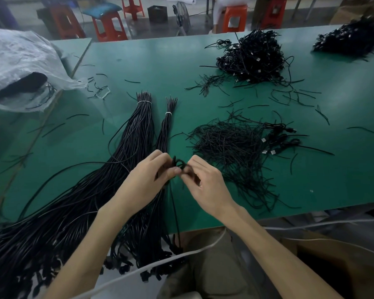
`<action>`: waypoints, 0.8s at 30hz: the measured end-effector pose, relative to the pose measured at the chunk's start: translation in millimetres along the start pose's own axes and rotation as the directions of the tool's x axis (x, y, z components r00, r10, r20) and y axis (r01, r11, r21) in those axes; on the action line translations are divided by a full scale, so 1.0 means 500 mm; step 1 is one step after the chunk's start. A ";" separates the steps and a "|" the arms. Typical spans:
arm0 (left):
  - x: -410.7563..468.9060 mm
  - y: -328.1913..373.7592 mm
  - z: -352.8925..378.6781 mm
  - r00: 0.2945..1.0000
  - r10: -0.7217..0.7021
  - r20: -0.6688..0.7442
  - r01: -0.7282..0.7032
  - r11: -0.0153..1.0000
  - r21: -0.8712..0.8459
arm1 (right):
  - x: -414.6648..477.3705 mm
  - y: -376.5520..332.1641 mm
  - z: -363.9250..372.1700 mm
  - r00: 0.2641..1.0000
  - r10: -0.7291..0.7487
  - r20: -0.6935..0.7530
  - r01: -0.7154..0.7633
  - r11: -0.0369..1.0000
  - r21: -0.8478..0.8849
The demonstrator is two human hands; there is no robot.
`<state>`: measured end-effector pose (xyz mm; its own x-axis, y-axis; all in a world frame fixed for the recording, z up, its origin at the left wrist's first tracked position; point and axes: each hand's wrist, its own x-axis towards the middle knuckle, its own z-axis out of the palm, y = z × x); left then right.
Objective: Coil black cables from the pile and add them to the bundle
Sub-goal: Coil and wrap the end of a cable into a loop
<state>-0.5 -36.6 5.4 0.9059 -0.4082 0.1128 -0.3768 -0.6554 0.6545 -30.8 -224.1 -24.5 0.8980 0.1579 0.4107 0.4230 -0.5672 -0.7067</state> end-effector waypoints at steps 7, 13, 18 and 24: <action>0.005 0.005 0.012 0.941 -0.327 0.088 0.337 0.876 -0.344 | 0.001 -0.011 0.005 0.994 -0.108 0.012 0.108 0.984 -0.138; -0.017 -0.003 0.004 0.956 -0.290 0.040 0.256 0.762 -0.595 | 0.005 -0.009 -0.001 0.997 -0.070 -0.015 0.067 0.989 -0.135; -0.023 -0.006 -0.007 0.994 -0.026 0.102 0.076 0.851 -0.520 | 0.002 -0.002 -0.006 0.999 -0.043 -0.016 0.041 0.990 -0.136; -0.011 -0.006 0.004 1.000 -0.010 0.007 0.011 0.974 -0.226 | 0.005 0.001 -0.010 1.000 -0.017 0.018 0.018 0.997 -0.074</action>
<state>-4.8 -34.0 1.2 0.9081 -0.4063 0.1013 -0.3133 -0.4989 0.8080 -29.1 -227.8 -20.9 0.8927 0.1823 0.4122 0.4293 -0.6224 -0.6545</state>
